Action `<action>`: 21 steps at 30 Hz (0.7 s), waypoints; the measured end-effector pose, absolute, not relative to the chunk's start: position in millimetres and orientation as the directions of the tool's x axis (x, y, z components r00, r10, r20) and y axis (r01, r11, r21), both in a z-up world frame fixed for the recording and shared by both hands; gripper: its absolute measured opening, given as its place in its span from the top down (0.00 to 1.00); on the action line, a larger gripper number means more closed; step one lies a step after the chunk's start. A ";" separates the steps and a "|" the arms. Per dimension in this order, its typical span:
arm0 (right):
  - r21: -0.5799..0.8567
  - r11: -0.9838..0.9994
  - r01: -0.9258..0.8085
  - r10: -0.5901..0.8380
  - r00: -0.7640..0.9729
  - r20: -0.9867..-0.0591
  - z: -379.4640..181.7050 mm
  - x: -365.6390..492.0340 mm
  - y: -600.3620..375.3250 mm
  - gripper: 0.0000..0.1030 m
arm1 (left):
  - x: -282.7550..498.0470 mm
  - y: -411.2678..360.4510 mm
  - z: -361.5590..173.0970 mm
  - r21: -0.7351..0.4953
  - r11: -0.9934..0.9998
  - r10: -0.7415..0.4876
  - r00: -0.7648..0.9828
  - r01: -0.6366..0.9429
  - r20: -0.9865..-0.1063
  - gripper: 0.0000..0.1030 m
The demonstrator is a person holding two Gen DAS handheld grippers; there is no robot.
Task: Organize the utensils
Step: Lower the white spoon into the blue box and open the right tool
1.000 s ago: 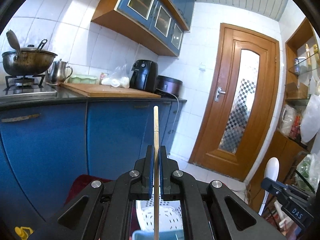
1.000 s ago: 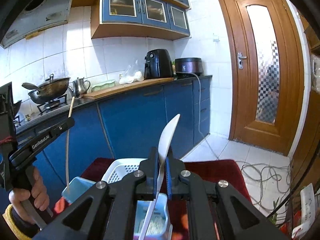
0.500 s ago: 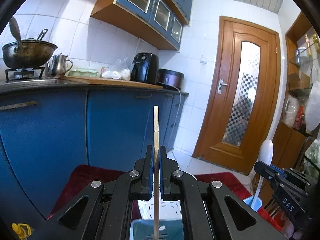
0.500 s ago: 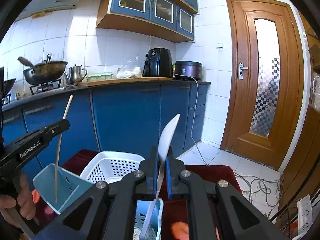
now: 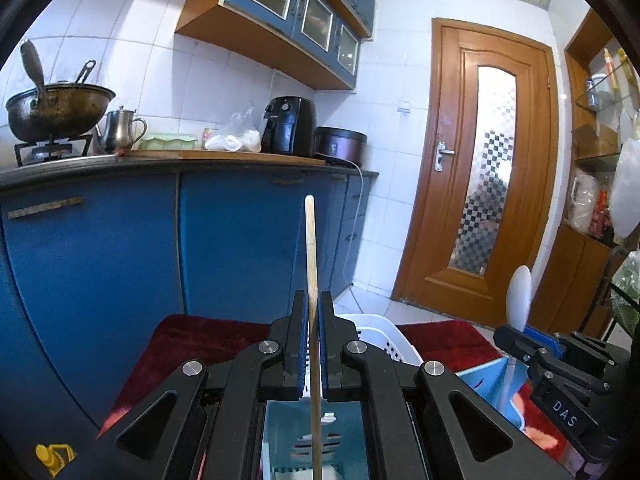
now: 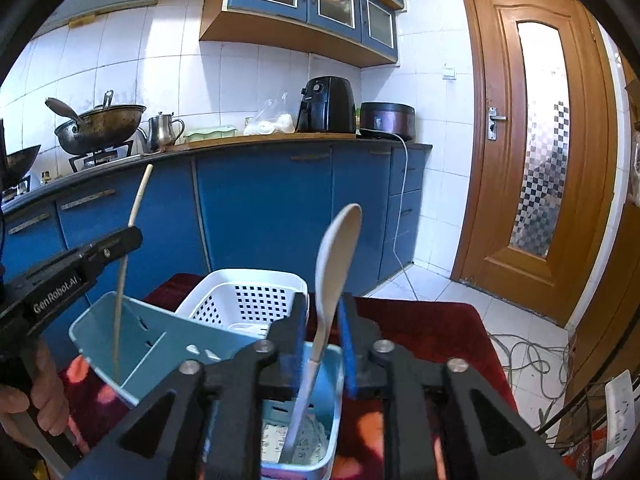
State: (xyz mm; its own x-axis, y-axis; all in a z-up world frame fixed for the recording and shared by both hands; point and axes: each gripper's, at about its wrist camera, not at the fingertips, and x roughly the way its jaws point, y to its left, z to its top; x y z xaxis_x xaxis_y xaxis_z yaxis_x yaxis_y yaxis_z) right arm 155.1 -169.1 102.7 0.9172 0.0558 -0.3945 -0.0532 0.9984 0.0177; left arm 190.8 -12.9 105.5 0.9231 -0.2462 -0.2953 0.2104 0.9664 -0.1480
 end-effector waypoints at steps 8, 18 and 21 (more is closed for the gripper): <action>0.046 0.997 -0.062 0.076 0.920 -0.385 107.0 149.5 -169.6 0.71 | 187.2 -12.9 110.2 -0.162 0.958 -0.274 0.918 0.236 -0.286 0.96; 0.076 0.995 -0.068 0.092 0.921 -0.379 114.4 137.8 -170.8 0.64 | 181.9 -8.4 114.5 -0.197 0.955 -0.264 0.935 0.220 -0.238 0.96; 0.102 0.992 -0.071 0.105 0.920 -0.378 117.3 132.9 -172.2 0.64 | 179.4 -8.9 109.0 -0.195 0.956 -0.263 0.932 0.218 -0.249 0.96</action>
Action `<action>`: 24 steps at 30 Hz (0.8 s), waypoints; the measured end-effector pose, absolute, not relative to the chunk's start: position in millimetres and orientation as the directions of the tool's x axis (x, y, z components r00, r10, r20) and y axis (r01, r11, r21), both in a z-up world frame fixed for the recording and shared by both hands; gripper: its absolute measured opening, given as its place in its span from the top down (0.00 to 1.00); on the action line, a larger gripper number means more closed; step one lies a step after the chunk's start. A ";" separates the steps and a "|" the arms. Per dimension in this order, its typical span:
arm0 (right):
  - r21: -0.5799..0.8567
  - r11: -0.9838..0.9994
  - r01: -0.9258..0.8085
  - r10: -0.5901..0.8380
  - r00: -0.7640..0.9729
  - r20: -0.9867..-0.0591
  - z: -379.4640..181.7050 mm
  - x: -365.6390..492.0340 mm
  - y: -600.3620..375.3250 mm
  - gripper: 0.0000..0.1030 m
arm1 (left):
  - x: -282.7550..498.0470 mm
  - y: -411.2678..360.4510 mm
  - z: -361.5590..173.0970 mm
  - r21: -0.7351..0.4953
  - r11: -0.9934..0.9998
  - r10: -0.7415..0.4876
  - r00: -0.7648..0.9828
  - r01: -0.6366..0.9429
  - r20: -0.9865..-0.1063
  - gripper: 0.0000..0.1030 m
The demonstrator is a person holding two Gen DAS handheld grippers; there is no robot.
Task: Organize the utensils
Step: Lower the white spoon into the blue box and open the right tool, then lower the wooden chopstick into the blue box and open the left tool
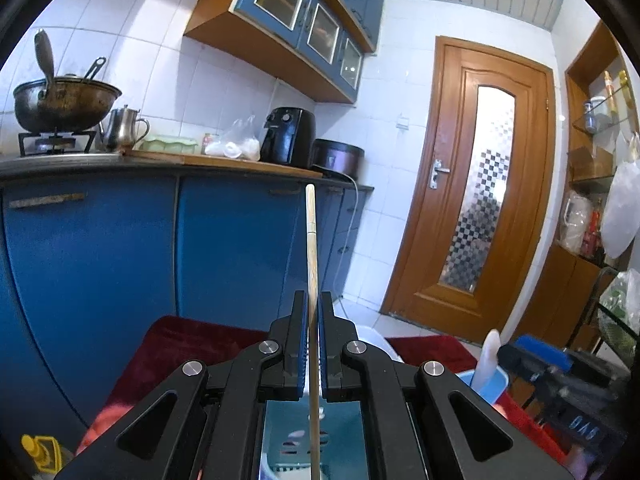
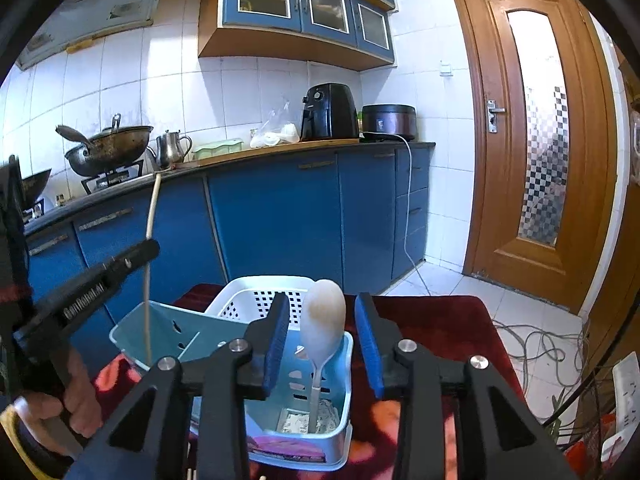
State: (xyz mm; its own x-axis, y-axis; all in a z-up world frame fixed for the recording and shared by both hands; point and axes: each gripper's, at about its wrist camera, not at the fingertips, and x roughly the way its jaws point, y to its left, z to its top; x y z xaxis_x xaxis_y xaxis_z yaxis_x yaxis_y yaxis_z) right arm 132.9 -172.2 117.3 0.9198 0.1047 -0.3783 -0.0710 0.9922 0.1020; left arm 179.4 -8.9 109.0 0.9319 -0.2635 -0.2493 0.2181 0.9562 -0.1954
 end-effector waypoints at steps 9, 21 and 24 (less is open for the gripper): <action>0.114 0.991 -0.073 0.111 0.923 -0.369 120.9 117.6 -174.3 0.62 | 163.8 -8.6 107.8 -0.145 0.969 -0.230 0.941 0.199 -0.249 0.95; 0.135 0.989 -0.059 0.105 0.926 -0.362 117.7 105.2 -181.7 0.60 | 168.4 -0.1 110.8 -0.235 0.952 -0.257 0.932 0.198 -0.255 0.96; 0.155 0.986 -0.064 0.119 0.919 -0.375 112.8 107.1 -182.6 0.60 | 166.5 -2.4 109.3 -0.208 0.958 -0.247 0.936 0.197 -0.250 0.96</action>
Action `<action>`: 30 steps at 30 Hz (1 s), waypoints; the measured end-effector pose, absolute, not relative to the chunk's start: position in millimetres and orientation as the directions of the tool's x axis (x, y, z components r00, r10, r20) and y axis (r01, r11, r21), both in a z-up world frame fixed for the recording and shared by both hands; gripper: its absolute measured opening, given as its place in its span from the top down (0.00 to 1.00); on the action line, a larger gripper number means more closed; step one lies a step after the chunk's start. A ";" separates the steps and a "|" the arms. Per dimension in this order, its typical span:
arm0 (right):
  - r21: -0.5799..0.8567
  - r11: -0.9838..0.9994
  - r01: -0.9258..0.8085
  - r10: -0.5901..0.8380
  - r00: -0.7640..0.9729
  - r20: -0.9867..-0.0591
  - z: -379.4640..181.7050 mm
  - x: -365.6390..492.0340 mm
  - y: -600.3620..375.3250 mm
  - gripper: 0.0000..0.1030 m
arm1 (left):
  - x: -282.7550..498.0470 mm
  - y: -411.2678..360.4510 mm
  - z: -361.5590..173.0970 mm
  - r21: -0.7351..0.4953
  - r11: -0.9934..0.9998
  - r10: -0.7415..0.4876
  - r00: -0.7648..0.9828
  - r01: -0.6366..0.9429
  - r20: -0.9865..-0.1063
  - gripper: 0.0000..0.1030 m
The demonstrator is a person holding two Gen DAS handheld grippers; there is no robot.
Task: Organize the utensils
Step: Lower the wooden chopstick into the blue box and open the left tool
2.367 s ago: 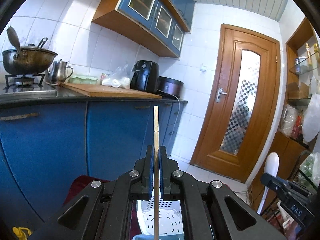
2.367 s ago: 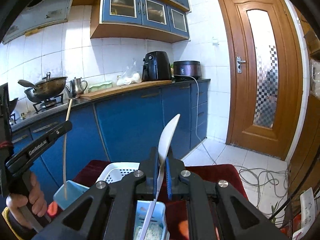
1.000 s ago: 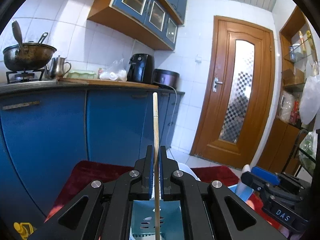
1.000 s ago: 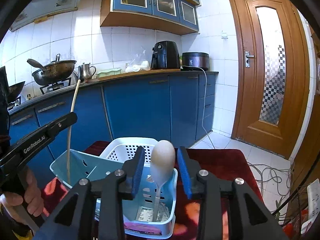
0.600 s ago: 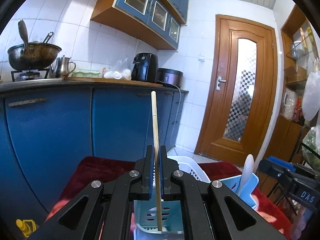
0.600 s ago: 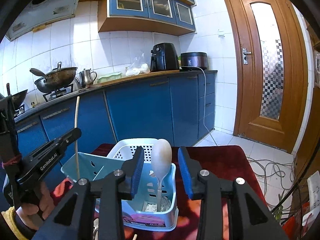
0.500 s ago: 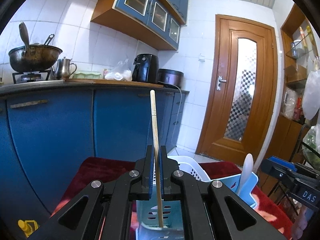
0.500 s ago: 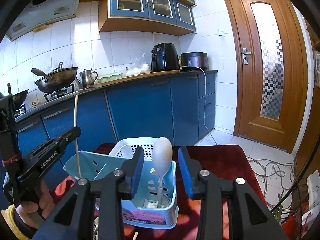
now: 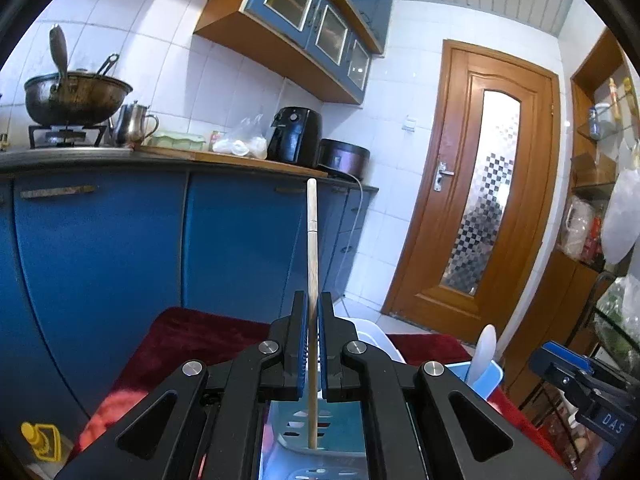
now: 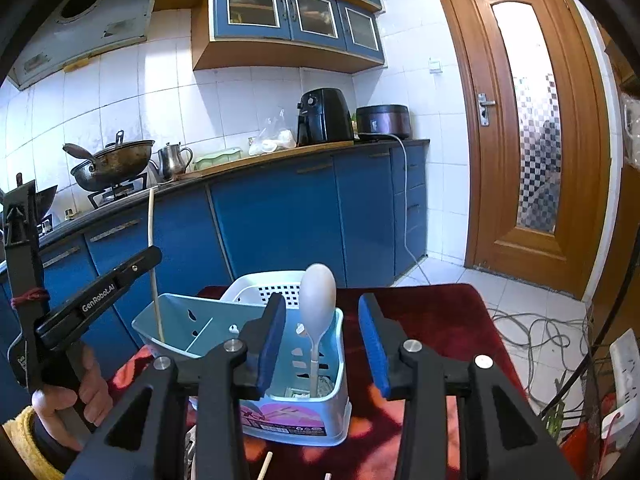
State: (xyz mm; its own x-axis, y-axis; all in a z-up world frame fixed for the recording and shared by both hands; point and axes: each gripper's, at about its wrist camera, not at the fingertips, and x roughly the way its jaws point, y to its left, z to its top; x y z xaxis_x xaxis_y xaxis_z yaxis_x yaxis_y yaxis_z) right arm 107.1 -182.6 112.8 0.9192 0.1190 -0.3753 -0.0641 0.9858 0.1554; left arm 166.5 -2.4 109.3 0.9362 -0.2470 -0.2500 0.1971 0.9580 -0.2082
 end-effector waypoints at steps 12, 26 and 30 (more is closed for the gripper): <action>0.168 0.983 -0.073 0.134 0.911 -0.391 105.8 104.3 -180.4 0.60 | 168.8 0.8 113.0 -0.196 0.949 -0.294 0.915 0.246 -0.274 0.96; 0.186 0.979 -0.085 0.156 0.899 -0.410 99.8 100.3 -178.3 0.59 | 211.9 11.7 117.3 -0.248 0.936 -0.334 0.847 0.248 -0.413 0.54; 0.192 0.978 -0.088 0.162 0.894 -0.418 96.6 103.4 -177.9 0.59 | 232.0 14.6 114.3 -0.280 0.929 -0.351 0.812 0.241 -0.467 0.54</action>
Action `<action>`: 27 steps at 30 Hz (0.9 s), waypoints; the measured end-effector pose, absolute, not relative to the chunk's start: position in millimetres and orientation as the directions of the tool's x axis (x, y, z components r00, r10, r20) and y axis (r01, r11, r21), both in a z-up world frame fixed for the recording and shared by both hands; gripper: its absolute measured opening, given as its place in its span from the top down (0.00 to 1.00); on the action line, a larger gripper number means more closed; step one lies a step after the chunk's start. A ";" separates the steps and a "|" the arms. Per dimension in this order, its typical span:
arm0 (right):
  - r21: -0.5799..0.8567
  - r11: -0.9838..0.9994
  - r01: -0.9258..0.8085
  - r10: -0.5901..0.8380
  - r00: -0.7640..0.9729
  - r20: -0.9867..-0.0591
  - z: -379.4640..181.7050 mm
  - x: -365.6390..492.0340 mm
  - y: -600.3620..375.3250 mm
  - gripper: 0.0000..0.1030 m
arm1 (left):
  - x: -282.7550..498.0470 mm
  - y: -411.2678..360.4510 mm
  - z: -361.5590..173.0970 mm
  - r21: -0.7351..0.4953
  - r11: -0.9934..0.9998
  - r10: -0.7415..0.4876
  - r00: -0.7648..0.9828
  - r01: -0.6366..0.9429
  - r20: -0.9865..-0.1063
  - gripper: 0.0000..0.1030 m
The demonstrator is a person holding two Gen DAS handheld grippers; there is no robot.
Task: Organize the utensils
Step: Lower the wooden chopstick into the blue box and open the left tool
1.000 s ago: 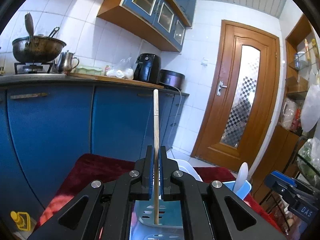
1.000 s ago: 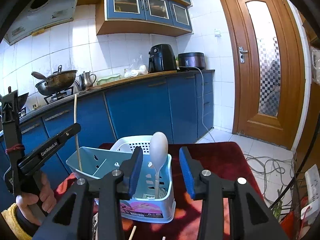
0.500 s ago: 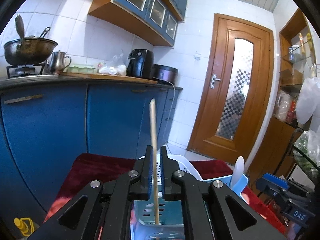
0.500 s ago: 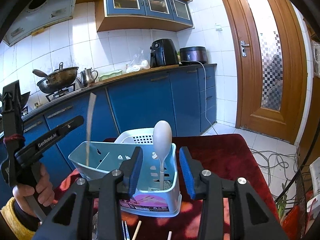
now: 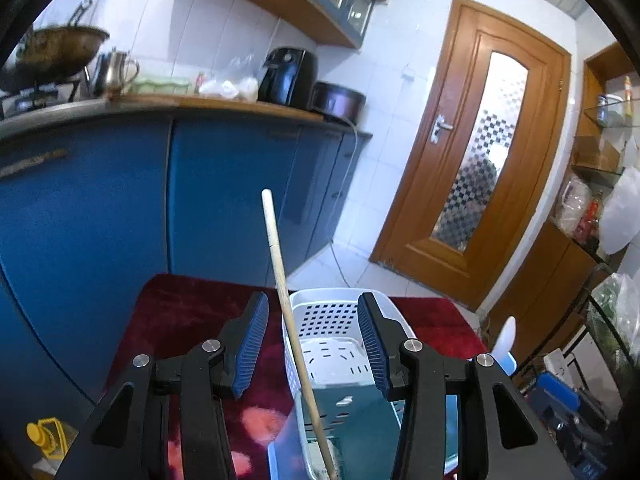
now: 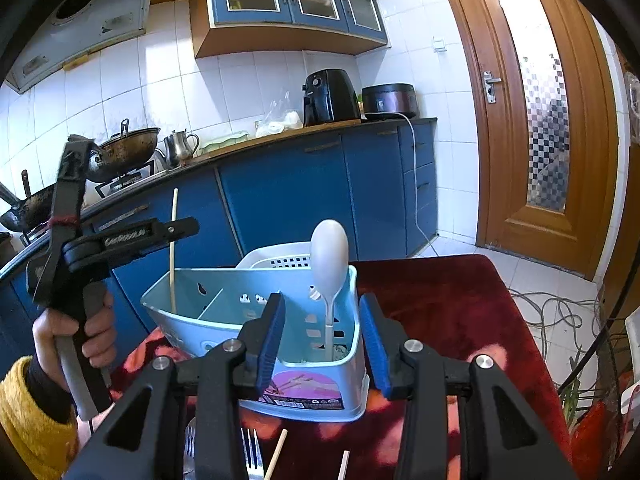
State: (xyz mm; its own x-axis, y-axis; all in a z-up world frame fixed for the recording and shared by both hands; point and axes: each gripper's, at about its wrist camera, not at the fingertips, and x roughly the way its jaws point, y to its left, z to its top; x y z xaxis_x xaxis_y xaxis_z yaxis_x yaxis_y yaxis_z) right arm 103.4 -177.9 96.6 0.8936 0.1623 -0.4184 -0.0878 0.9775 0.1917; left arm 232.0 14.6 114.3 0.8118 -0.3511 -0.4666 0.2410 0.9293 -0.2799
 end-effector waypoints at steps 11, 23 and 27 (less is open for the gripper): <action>0.205 0.974 -0.095 0.177 0.884 -0.432 89.8 108.5 -173.4 0.59 | 233.6 22.1 124.9 -0.333 0.903 -0.399 0.815 0.271 -0.421 0.96; 0.197 0.975 -0.099 0.177 0.884 -0.433 88.7 104.0 -171.0 0.59 | 199.0 17.4 131.3 -0.288 0.934 -0.280 0.936 0.213 -0.215 0.96; 0.200 0.975 -0.094 0.175 0.883 -0.435 88.6 103.6 -171.5 0.59 | 190.6 3.6 118.2 -0.219 0.956 -0.242 0.948 0.196 -0.206 0.96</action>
State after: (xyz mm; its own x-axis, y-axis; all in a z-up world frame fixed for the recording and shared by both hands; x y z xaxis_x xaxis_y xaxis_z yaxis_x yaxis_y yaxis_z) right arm 103.6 -171.5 88.6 0.8831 0.1747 -0.4354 -0.0944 0.9753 0.1997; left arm 190.6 3.6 118.2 0.9482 -0.2418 -0.2062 0.1962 0.9559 -0.2185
